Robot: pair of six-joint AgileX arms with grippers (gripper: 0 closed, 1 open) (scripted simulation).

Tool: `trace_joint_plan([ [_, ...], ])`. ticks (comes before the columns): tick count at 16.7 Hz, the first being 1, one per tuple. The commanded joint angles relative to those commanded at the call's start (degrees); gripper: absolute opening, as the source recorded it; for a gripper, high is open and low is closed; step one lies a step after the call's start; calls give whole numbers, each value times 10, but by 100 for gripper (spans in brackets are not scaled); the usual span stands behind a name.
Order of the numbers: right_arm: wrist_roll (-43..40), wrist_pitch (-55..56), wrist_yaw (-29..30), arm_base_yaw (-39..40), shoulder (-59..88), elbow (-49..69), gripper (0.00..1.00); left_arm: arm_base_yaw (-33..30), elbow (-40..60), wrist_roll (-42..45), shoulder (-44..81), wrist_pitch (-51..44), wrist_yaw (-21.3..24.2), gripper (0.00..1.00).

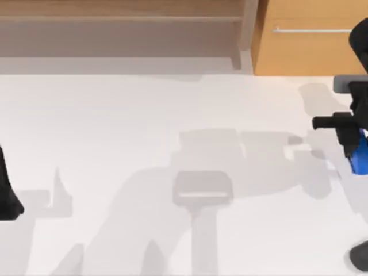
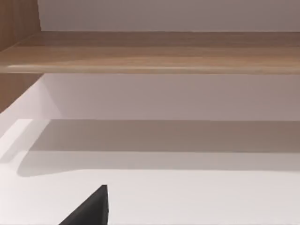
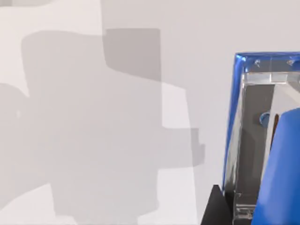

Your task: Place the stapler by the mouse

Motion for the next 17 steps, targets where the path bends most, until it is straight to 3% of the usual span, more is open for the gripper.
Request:
trace_joint_plan([
  [17,-15,12,21,-13,-2,-2,0,0,0,0,0,0,0,100],
])
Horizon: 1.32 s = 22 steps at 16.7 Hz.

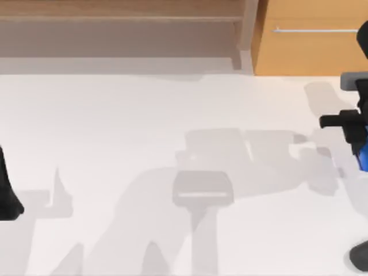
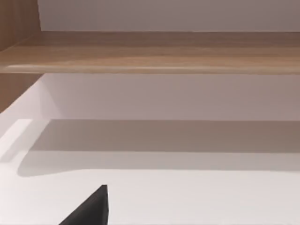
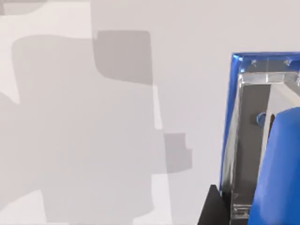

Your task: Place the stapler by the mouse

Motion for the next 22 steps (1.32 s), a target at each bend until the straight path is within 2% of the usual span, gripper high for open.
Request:
trace_joint_plan([
  [6,0,13,14,-2,7,-15,0,0,0,0,0,0,0,100],
  [13,1,49,-19,-2,20,-33,0,0,0,0,0,0,0,100],
  [18,1,51,-21,-2,24,-37,0,0,0,0,0,0,0,100],
  [22,1,51,-21,-2,24,-37,30,0,0,0,0,0,0,100],
])
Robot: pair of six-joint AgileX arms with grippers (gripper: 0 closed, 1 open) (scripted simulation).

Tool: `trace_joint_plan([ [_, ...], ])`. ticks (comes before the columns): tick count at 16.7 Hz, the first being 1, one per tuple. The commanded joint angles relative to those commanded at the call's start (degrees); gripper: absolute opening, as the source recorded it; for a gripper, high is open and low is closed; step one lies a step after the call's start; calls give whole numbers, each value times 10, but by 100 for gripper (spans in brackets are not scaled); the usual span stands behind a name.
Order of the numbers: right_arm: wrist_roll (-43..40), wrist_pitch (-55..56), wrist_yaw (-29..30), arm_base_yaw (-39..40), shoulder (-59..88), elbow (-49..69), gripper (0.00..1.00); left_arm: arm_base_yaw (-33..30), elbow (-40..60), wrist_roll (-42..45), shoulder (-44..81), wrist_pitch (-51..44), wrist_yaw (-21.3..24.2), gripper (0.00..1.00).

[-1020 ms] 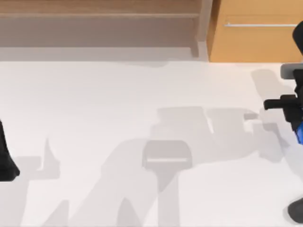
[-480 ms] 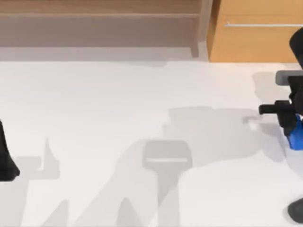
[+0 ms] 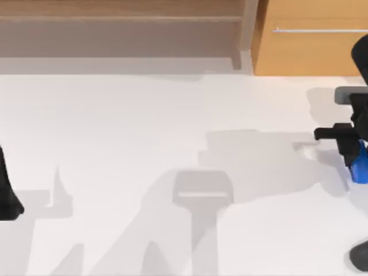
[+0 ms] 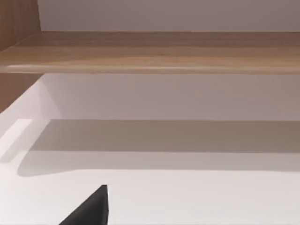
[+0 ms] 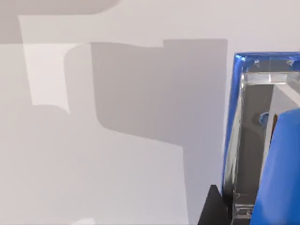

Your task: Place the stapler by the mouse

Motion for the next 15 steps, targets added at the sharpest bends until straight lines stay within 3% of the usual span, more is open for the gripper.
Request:
trace_joint_plan([
  [9,0,0,0,0,0,0,98,0,0,0,0,0,0,100],
  [15,0,0,0,0,0,0,100,0,0,0,0,0,0,100],
])
